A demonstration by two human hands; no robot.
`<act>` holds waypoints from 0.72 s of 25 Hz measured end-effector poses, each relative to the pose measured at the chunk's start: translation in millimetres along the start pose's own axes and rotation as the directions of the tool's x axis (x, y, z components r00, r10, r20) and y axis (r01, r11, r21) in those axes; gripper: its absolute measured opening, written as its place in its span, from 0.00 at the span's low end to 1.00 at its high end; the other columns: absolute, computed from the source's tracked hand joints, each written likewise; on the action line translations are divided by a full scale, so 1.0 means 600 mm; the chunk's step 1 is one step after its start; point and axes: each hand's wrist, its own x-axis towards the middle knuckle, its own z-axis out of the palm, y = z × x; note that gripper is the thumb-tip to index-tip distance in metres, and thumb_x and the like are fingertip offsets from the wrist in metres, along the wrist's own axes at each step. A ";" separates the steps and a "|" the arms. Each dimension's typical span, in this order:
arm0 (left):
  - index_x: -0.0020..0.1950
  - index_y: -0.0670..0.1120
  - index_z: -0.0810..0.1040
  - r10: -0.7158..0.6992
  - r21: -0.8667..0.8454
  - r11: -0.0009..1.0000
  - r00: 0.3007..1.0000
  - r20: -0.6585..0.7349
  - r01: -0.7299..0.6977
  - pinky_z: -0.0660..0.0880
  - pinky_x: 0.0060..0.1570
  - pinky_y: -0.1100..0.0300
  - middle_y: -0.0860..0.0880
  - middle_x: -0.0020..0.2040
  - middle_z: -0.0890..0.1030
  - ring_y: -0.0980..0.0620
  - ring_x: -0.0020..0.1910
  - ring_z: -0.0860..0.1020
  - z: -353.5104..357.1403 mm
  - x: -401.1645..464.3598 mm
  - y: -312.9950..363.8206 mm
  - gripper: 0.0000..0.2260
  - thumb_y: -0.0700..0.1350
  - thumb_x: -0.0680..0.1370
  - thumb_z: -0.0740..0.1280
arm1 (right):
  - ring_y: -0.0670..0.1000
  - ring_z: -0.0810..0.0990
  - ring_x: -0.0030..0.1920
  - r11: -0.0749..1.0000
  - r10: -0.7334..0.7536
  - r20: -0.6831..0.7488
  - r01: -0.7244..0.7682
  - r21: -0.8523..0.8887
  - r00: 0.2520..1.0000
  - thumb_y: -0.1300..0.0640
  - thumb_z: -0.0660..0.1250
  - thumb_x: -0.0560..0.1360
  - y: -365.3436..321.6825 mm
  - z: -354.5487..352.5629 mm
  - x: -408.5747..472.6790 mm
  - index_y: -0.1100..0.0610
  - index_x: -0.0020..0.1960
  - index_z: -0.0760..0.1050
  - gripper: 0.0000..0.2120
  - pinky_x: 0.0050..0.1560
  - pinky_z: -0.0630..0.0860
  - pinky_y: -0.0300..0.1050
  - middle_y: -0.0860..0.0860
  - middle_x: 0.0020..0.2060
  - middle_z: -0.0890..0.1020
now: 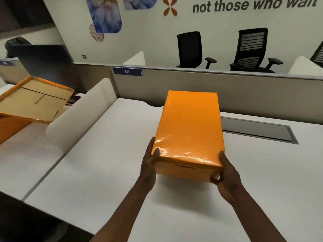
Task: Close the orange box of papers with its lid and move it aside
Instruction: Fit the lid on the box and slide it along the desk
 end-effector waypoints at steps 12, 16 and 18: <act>0.80 0.55 0.64 0.010 0.021 1.000 0.993 -0.118 -0.008 0.79 0.47 0.56 0.47 0.73 0.73 0.46 0.64 0.77 -0.363 0.258 0.158 0.21 0.49 0.86 0.56 | 0.56 0.78 0.55 0.990 0.022 0.134 -0.003 -0.140 0.991 0.35 0.59 0.78 0.099 0.462 0.134 0.44 0.74 0.64 0.27 0.62 0.74 0.64 0.52 0.62 0.77; 0.80 0.56 0.63 -0.025 0.023 0.999 0.996 -0.089 0.027 0.77 0.49 0.50 0.47 0.74 0.72 0.45 0.64 0.76 -0.436 0.309 0.150 0.21 0.50 0.86 0.55 | 0.56 0.77 0.56 0.967 0.033 0.131 0.001 -0.253 0.991 0.32 0.55 0.77 0.133 0.526 0.168 0.44 0.75 0.61 0.30 0.58 0.75 0.62 0.52 0.64 0.75; 0.80 0.56 0.63 -0.047 0.012 0.999 0.996 -0.074 0.048 0.78 0.51 0.51 0.46 0.75 0.71 0.45 0.65 0.76 -0.461 0.320 0.134 0.21 0.50 0.86 0.55 | 0.57 0.76 0.57 0.953 0.028 0.115 0.008 -0.303 0.993 0.31 0.53 0.77 0.149 0.537 0.177 0.43 0.76 0.60 0.31 0.57 0.74 0.61 0.52 0.63 0.74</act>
